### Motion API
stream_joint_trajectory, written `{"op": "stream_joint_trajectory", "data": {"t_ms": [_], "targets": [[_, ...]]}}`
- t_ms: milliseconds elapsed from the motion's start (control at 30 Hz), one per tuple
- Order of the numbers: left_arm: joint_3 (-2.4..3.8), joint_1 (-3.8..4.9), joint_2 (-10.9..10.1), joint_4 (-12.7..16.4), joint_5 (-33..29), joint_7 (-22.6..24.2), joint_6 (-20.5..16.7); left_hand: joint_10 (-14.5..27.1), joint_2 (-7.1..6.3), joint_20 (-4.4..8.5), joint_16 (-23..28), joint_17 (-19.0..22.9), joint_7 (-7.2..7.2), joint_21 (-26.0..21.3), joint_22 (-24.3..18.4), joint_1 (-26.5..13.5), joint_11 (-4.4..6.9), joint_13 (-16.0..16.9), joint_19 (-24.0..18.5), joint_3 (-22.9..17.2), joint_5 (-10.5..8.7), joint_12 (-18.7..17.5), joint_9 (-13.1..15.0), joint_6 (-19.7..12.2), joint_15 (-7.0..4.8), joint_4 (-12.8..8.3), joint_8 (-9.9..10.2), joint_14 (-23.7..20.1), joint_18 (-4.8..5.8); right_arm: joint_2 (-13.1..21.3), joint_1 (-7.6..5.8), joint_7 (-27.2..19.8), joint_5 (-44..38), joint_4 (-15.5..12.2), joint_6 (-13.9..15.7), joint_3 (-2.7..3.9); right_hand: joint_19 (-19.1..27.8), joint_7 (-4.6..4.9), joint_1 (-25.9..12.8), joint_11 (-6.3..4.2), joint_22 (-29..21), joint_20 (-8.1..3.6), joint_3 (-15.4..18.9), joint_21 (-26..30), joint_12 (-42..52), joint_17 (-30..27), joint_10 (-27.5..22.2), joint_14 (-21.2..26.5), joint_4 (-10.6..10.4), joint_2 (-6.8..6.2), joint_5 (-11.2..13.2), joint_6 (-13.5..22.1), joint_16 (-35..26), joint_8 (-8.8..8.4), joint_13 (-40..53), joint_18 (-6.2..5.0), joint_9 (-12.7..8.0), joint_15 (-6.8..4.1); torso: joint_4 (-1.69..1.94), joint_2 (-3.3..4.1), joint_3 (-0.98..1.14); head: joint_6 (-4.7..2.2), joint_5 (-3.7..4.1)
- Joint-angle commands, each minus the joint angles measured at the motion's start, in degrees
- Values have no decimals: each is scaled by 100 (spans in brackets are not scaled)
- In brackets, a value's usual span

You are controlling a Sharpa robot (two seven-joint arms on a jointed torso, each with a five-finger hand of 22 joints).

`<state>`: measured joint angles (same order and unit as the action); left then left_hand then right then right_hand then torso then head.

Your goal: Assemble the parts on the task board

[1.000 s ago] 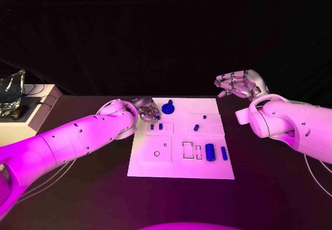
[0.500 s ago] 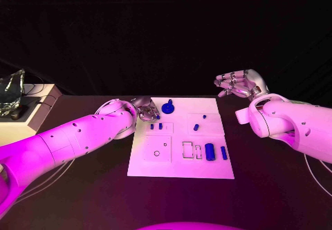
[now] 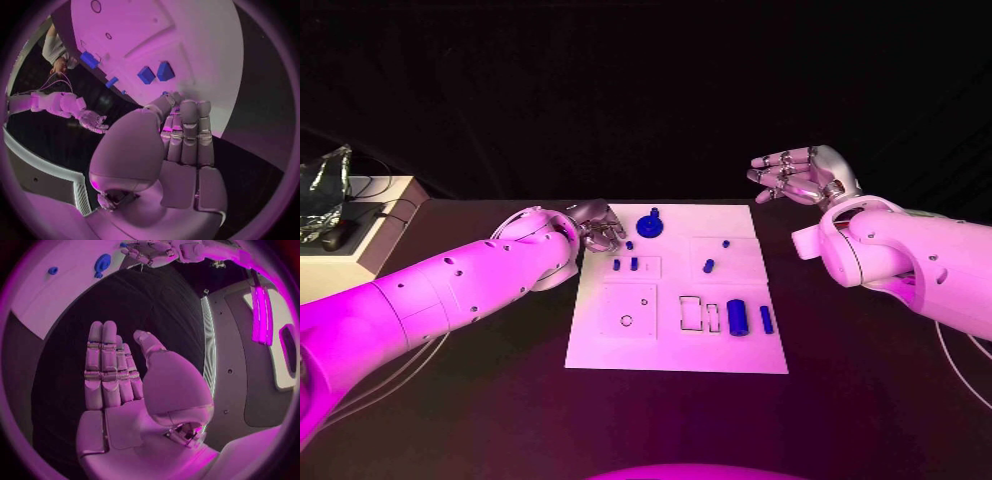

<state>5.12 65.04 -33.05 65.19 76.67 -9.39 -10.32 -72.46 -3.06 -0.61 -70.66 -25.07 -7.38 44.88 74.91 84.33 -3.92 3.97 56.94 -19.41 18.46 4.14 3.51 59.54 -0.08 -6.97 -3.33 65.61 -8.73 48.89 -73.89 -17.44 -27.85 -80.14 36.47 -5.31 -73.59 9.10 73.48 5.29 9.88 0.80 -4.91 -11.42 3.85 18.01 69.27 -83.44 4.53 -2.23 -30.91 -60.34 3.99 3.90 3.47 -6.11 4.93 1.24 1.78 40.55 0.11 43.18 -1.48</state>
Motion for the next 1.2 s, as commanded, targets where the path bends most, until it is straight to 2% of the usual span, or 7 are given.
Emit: {"op": "stream_joint_trajectory", "data": {"t_ms": [33,200,433,533,700,967,1200], "targets": [[21,3,-24,-52,-38,40,-292,87,1,35,70,15,-29,36,109,66,-49,-4,-31,-100,29,-11,9,103,13,-34,-32,-73,-50,12,2,207,-391,49,-456,1,-216,45,355,-3,138,-153,-178,-239,-26,76,-26,-261,280,27,340,-48,122,-26,-11,11,-3,-110,-2,-6,1,-17,6],[159,2,-143,-212,-921,307,-679,242,-31,-24,403,181,-82,-61,31,-95,-101,-15,-223,-218,12,22,7,164,58,10,-20,-265,-35,35,2,530,-1326,166,-1119,1,-416,-22,496,-103,957,-401,-443,-1328,-83,959,177,-305,642,23,797,-230,1733,-48,-27,-45,-93,-309,-13,-16,1,-85,46],[371,-5,-481,-238,-3568,1197,-308,505,-87,-147,1219,558,-113,-773,-469,-340,-139,-21,-477,193,18,156,11,40,149,287,-33,-591,119,37,14,1071,-3121,303,-1639,-9,184,-118,244,-217,2619,-420,-793,-3047,-38,2185,492,-7,838,-33,1071,-396,3791,-16,4,-193,-98,-362,6,-47,-15,-216,222],[397,-37,-711,-52,-4494,1623,-108,646,-100,-340,1807,832,-86,-1552,-1052,-886,-213,-19,-780,927,6,214,20,-110,281,838,-52,-880,327,21,40,1503,-4140,302,-1665,-19,-75,-141,196,-223,3137,-434,-780,-3544,-40,2251,469,-121,795,-49,1221,-458,4031,-34,1,-192,-93,-384,8,-59,-25,-267,313],[411,-203,-1097,401,-5520,2075,157,836,127,-526,3206,1502,-84,-3084,-2512,-512,-279,-26,-738,2125,-28,331,9,-39,415,1200,-35,-724,561,-55,120,2142,-5325,328,-1649,-35,-174,-143,177,-190,3620,-410,-885,-3912,-46,2240,331,-77,749,-127,1410,-466,4268,-33,-5,-198,-96,-358,15,-82,-36,-293,362],[423,-473,-1575,1130,-6339,2580,386,629,436,-474,5565,1826,-94,-3984,-3757,216,-262,-51,-27,2586,-6,-73,10,161,395,1081,-31,310,565,-299,255,2720,-6299,438,-1609,-59,-351,-146,122,-107,4165,-345,-982,-4288,-45,2109,5,-34,555,-362,1579,-396,4611,-32,-7,-228,-95,-296,27,-126,-78,-251,390],[470,-610,-1764,1557,-6488,2808,478,693,471,-589,6688,1656,-77,-4121,-4521,302,-296,-58,-153,2494,2,-86,7,172,464,948,-22,584,603,-534,362,2934,-6657,558,-1675,-87,-383,-137,187,-64,4373,-302,-978,-4302,-44,1909,-132,33,335,-503,1597,-346,4838,-33,-7,-264,-95,-263,42,-151,-121,-199,407]]}}
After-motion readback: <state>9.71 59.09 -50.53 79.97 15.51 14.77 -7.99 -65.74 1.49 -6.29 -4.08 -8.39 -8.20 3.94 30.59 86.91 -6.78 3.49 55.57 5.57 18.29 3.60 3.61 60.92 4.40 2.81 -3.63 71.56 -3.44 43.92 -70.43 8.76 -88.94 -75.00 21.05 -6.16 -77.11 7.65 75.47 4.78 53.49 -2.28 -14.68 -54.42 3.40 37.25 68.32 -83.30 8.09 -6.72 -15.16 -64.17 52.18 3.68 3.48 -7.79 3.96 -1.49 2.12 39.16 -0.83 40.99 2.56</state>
